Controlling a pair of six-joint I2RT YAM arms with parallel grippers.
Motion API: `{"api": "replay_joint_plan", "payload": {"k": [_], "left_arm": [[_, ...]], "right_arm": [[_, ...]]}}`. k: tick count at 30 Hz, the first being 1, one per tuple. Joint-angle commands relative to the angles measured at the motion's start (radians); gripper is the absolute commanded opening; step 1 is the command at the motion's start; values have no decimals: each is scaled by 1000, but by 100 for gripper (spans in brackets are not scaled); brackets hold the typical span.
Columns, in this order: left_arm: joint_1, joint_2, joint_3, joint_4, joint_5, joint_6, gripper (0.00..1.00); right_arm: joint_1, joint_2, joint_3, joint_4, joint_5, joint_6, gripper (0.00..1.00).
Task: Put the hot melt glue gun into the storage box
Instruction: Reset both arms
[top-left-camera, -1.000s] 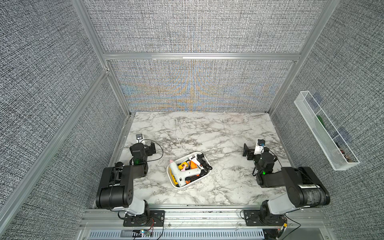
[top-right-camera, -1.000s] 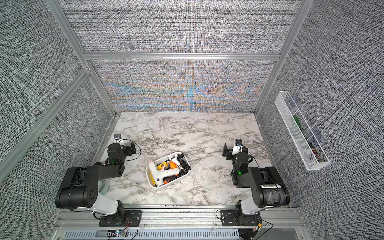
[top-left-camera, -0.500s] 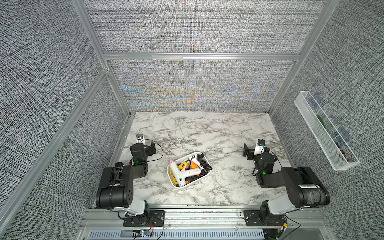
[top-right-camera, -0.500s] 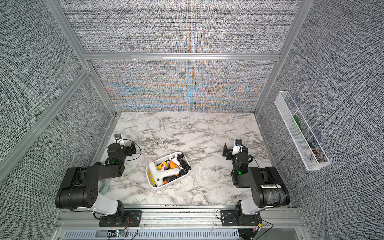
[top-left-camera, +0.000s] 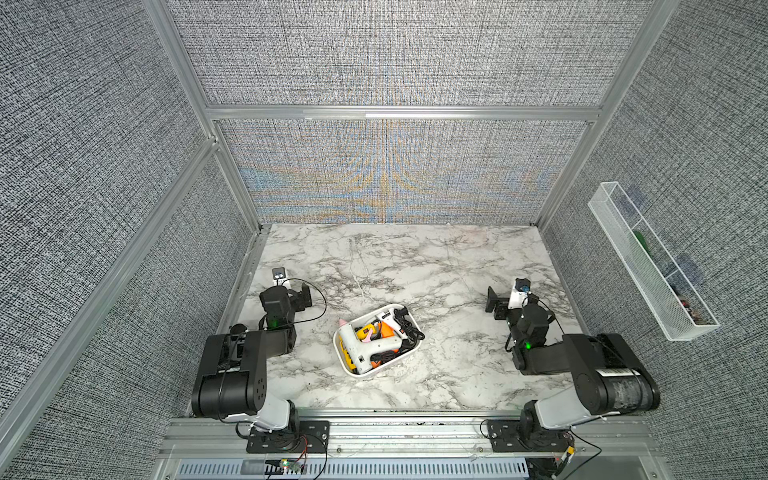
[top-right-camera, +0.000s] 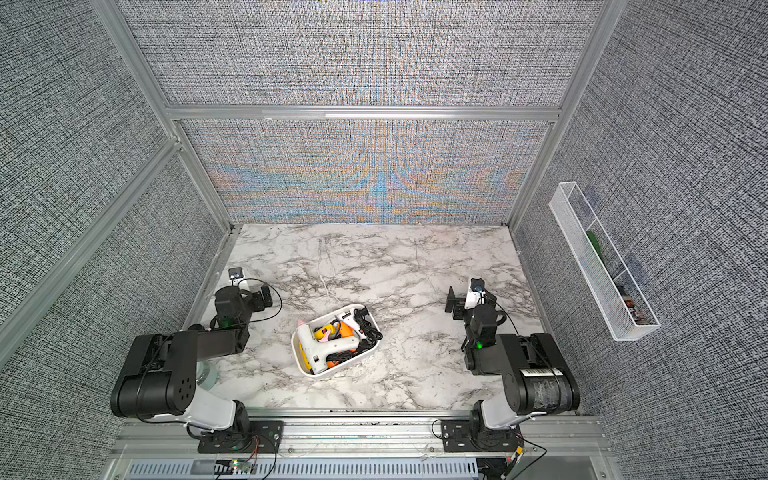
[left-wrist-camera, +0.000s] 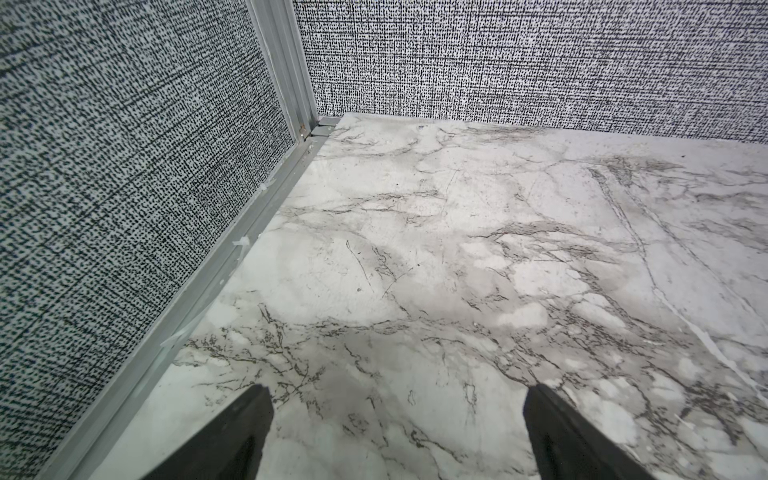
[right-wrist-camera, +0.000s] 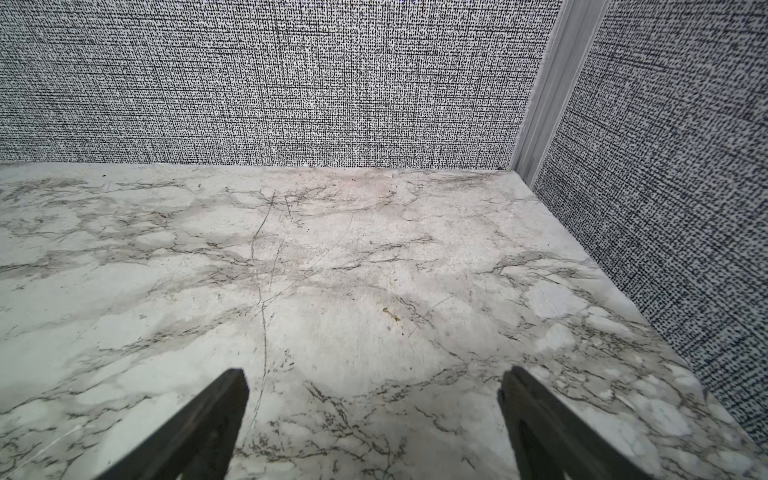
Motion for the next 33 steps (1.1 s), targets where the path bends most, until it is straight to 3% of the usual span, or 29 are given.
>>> {"api": "replay_joint_plan", "payload": {"k": [1, 13, 16, 18, 23, 33], "left_arm": [[2, -2, 4, 3, 10, 6, 99], [2, -3, 5, 2, 10, 5, 99], [1, -2, 6, 0, 9, 5, 99], [2, -2, 5, 0, 10, 5, 99], [2, -3, 6, 0, 11, 5, 99], [3, 3, 12, -8, 13, 2, 99]], "right_arm": [[2, -2, -3, 30, -4, 1, 99], [2, 0, -1, 27, -10, -2, 99], [-30, -5, -7, 39, -181, -32, 99], [-33, -5, -14, 48, -213, -42, 99], [-15, -5, 3, 17, -34, 8, 99], [-14, -3, 3, 19, -28, 8, 99]]}}
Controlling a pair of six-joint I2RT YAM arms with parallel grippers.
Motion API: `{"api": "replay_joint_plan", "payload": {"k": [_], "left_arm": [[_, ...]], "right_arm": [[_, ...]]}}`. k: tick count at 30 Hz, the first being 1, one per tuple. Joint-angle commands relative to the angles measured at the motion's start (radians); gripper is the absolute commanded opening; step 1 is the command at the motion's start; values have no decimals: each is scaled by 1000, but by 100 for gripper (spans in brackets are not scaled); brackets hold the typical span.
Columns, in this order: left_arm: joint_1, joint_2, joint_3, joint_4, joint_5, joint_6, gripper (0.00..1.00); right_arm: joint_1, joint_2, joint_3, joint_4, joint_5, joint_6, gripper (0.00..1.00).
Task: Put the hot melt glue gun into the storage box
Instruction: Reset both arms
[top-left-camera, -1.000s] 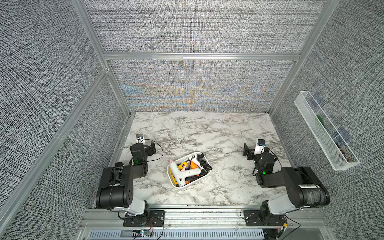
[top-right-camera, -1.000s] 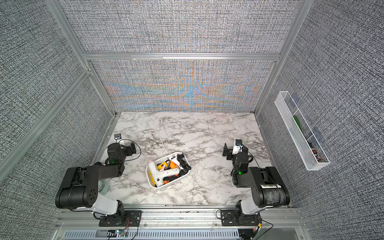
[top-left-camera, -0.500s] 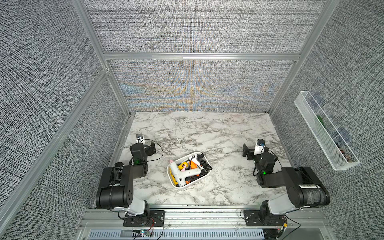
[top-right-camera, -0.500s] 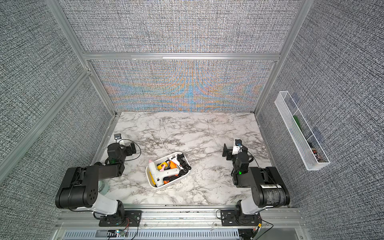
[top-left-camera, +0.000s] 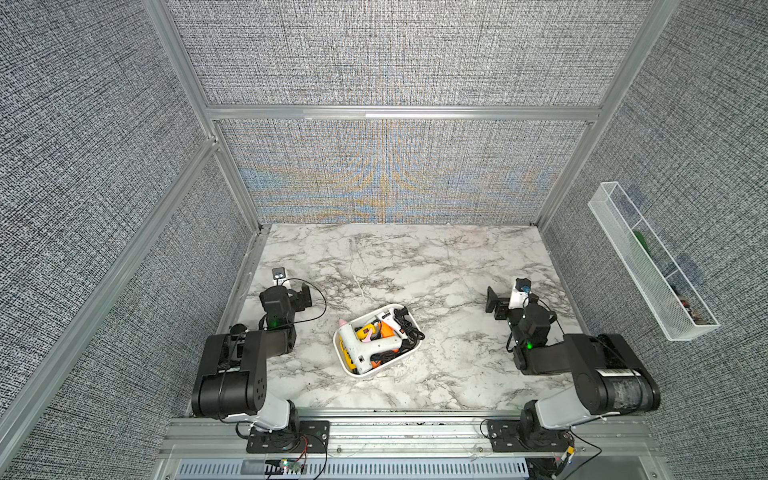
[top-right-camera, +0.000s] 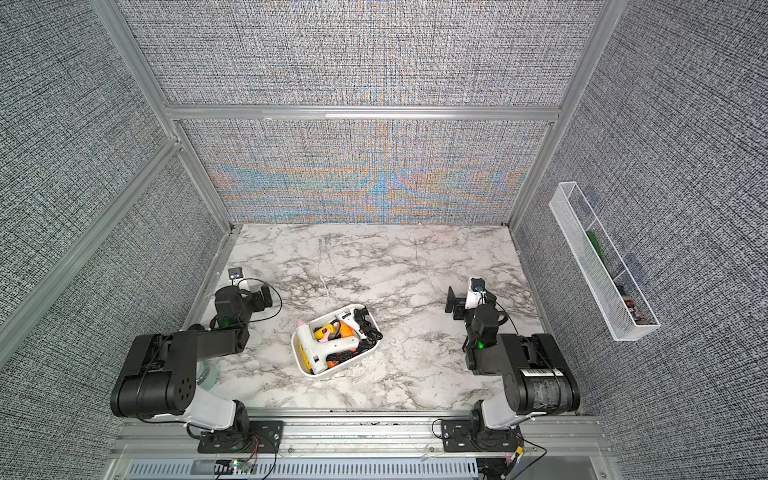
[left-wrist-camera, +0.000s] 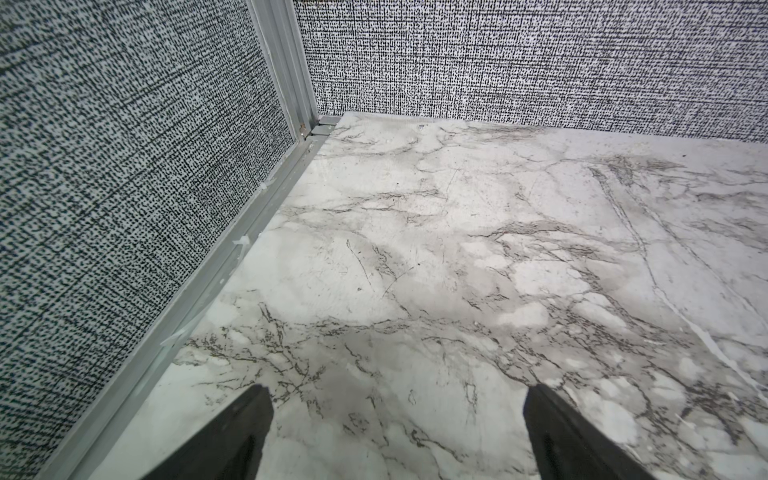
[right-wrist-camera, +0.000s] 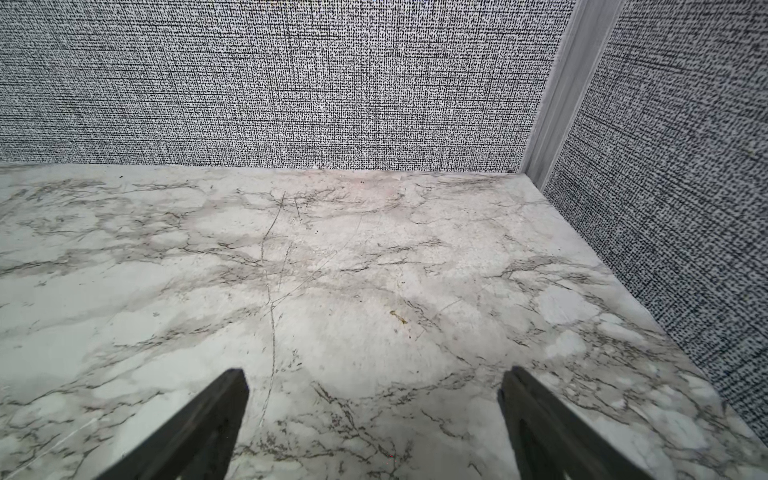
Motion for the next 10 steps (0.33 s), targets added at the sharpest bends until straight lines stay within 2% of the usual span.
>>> {"api": "replay_joint_plan", "payload": {"k": [1, 10], "left_arm": [[3, 3, 9, -3, 13, 2, 99], [7, -1, 9, -5, 17, 1, 99]], "right_arm": [[1, -2, 3, 13, 16, 4, 99], [0, -2, 5, 13, 17, 4, 99]]}}
